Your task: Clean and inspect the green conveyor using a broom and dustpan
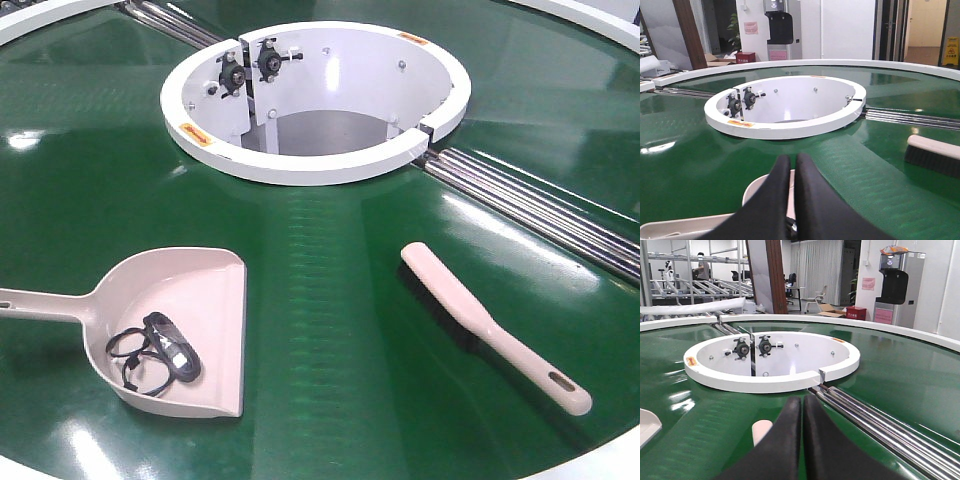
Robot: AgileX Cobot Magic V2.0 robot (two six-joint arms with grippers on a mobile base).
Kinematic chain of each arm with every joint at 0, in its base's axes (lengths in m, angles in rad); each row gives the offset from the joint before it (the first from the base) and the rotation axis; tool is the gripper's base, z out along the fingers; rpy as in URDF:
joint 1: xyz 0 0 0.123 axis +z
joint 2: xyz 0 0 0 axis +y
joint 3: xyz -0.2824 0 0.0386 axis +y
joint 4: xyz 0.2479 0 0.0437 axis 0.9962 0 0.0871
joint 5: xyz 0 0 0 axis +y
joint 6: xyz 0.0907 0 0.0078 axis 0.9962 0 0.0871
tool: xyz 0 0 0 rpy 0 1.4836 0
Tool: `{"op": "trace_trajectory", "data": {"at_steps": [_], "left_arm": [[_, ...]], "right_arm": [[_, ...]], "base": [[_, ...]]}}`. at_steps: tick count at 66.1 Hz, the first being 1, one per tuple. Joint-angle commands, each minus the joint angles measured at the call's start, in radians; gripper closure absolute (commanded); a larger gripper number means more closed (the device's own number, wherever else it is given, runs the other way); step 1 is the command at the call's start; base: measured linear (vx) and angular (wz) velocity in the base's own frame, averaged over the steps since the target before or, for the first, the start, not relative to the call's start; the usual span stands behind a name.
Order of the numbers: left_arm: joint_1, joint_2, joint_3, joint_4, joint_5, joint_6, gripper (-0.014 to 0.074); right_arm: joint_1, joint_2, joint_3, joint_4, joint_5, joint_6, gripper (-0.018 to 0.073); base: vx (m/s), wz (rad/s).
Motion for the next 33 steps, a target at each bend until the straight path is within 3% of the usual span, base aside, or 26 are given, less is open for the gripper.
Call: {"op": "trace_trajectory", "data": {"at_steps": [1,33], "left_arm": [[-0.006,0.016,-0.025,-0.016,-0.056,-0.009,0.0604],[-0.006,0.016,-0.025,-0.013,-0.045,-0.006,0.0604]], "right_arm": [[-0.004,0.010,-0.029,0.003,-0.076,0.002,0.0568],[-0.004,0.010,-0.029,0.003,-0.076,0.000,0.0568]], "base": [[0.00,0.00],[0.00,0.00]]}}
